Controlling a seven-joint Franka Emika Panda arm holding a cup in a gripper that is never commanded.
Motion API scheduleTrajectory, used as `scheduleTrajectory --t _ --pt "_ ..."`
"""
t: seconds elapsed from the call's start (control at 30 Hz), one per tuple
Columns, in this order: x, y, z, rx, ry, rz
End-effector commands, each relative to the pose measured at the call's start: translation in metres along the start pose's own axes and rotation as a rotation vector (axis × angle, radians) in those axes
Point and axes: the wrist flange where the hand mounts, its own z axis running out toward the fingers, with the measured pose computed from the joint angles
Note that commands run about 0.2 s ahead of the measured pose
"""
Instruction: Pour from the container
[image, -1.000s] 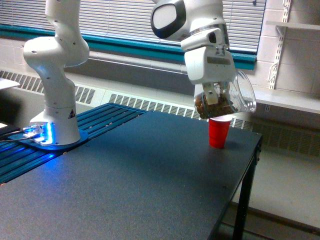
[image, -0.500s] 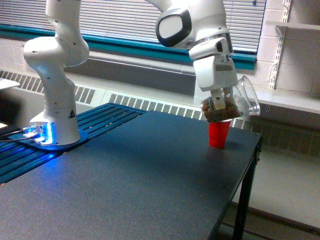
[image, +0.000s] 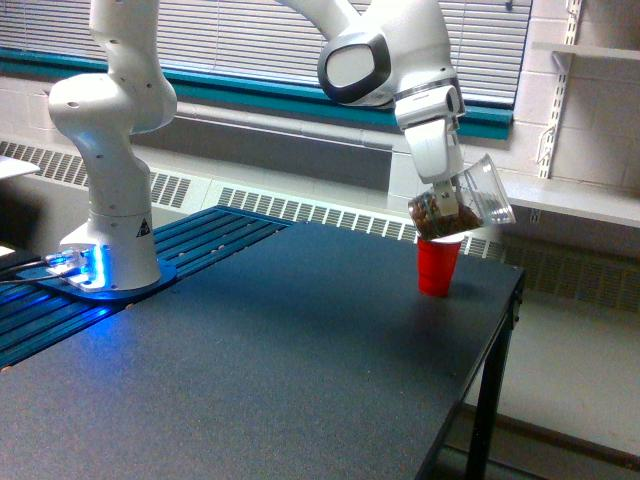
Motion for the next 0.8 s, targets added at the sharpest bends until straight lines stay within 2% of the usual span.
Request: scheduleTrajectory --t 0.03,0.47,0.8 --pt "-0.020 -0.026 -0.021 0.038 0.036 -0.135" --pt "-0.078 -0.074 -0.037 0.105 0.047 -0.353" --pt "-0.121 -0.095 -0.039 0.130 0.037 -0.493"
